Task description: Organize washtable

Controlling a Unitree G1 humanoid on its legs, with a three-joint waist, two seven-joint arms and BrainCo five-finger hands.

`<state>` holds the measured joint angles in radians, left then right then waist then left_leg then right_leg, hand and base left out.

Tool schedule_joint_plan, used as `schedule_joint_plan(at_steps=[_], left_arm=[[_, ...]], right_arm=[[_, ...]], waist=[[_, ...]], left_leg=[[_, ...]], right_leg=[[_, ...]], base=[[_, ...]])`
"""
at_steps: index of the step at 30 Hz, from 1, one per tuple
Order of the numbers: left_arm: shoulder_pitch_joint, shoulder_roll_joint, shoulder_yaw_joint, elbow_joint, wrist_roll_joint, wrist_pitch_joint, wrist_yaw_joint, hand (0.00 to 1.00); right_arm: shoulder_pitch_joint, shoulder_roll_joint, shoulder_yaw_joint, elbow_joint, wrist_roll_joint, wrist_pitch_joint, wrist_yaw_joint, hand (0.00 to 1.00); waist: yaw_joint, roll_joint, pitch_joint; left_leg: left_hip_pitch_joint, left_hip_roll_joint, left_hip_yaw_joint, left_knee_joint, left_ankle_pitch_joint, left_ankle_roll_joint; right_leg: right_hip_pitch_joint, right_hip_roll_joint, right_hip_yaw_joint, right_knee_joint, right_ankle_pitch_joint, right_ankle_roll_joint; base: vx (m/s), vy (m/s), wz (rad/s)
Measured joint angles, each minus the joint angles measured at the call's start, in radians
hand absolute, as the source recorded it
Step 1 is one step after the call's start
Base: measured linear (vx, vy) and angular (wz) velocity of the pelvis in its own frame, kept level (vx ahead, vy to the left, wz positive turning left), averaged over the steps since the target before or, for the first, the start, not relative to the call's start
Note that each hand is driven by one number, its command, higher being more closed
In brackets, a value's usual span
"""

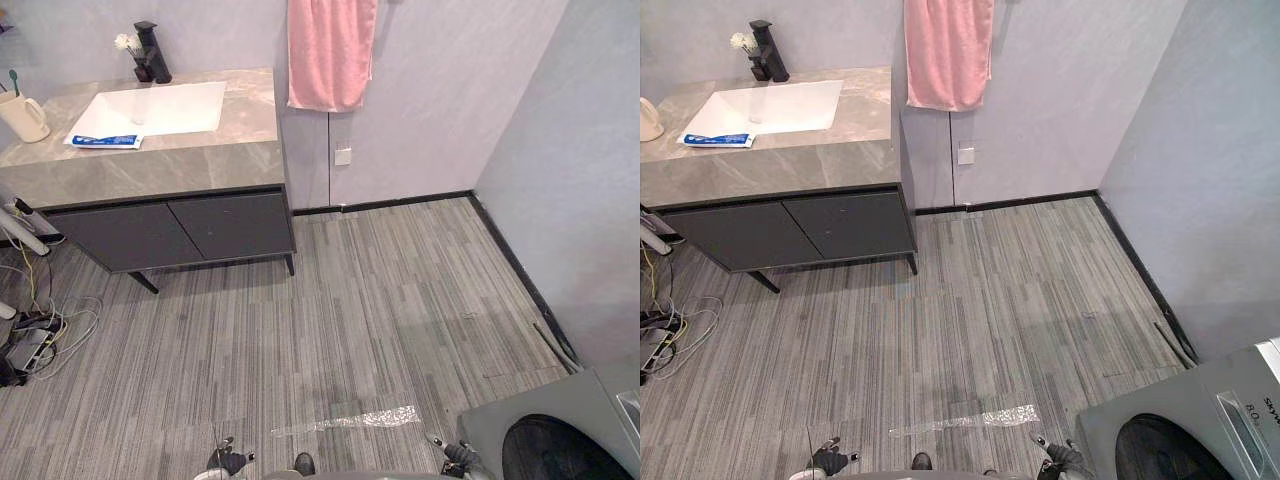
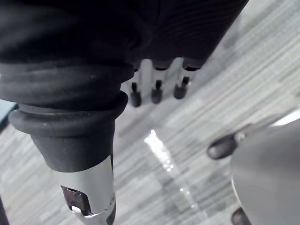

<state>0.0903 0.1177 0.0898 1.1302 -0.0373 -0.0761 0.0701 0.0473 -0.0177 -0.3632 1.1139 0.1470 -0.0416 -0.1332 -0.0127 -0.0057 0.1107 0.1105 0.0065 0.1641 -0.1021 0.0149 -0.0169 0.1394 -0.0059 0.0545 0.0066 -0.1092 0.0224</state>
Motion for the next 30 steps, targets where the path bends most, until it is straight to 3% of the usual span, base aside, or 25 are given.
schedule_joint_plan(at_steps=[21,30], left_arm=[[0.007,0.003,0.000,0.005,0.001,0.000,0.000,0.00],[-0.003,0.011,0.000,0.001,-0.001,0.000,0.002,0.00]], right_arm=[[0.004,0.009,0.021,0.002,0.001,-0.020,0.000,0.00],[-0.039,0.009,0.015,0.001,0.009,-0.020,0.000,0.00]], waist=[[0.000,-0.006,0.005],[0.003,-0.010,0.023]], left_leg=[[0.005,-0.007,-0.015,-0.001,0.000,0.001],[-0.063,-0.008,0.037,0.001,-0.010,0.015]], right_leg=[[0.018,-0.006,-0.023,-0.014,0.000,0.000],[-0.077,-0.008,0.034,-0.001,0.008,0.003]], base=[[-0.01,-0.032,0.03],[0.01,-0.017,-0.18]])
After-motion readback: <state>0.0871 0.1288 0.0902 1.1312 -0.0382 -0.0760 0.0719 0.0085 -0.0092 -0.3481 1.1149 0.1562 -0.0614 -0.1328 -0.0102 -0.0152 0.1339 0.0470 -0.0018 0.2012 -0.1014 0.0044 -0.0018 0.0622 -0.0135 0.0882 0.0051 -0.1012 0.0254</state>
